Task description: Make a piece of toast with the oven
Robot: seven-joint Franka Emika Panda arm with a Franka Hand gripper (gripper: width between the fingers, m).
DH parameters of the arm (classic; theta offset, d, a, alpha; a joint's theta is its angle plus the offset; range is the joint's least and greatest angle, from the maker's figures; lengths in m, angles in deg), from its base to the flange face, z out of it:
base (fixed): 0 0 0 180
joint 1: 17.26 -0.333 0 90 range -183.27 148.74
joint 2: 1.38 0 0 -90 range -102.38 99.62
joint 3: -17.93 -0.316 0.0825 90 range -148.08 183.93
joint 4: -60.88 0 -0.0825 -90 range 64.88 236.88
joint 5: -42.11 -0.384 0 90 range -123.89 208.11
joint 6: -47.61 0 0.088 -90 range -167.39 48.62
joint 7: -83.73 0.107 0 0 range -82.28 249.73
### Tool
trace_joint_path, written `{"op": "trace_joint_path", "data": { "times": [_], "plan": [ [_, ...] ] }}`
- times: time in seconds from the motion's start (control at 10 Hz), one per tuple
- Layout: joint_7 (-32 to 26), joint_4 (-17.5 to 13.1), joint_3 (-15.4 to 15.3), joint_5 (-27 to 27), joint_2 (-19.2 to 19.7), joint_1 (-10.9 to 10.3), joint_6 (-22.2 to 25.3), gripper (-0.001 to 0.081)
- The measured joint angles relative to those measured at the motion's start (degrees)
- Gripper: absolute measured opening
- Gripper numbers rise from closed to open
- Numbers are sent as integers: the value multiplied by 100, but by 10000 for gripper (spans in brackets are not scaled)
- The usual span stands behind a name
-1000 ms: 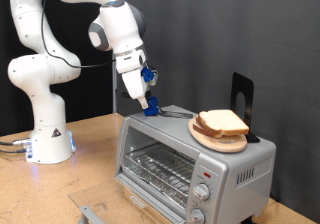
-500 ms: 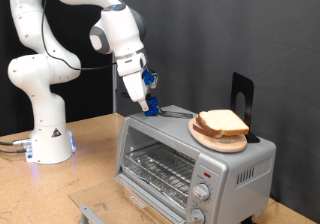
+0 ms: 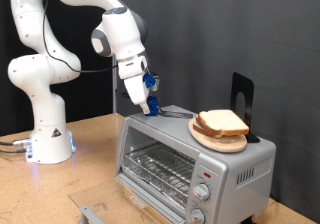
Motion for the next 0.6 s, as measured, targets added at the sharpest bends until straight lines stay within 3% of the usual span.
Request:
{"op": "trace_joint_path", "data": {
  "times": [0.3,0.4,0.5,0.6],
  "plan": [
    [-13,0,-4,-44,32,-26,-18,793],
    [-23,0,-4,-47,32,-30,-18,608],
    [-34,0,-4,-48,32,-32,-18,484],
    [-48,0,-4,-48,32,-33,-18,484]
  ]
}}
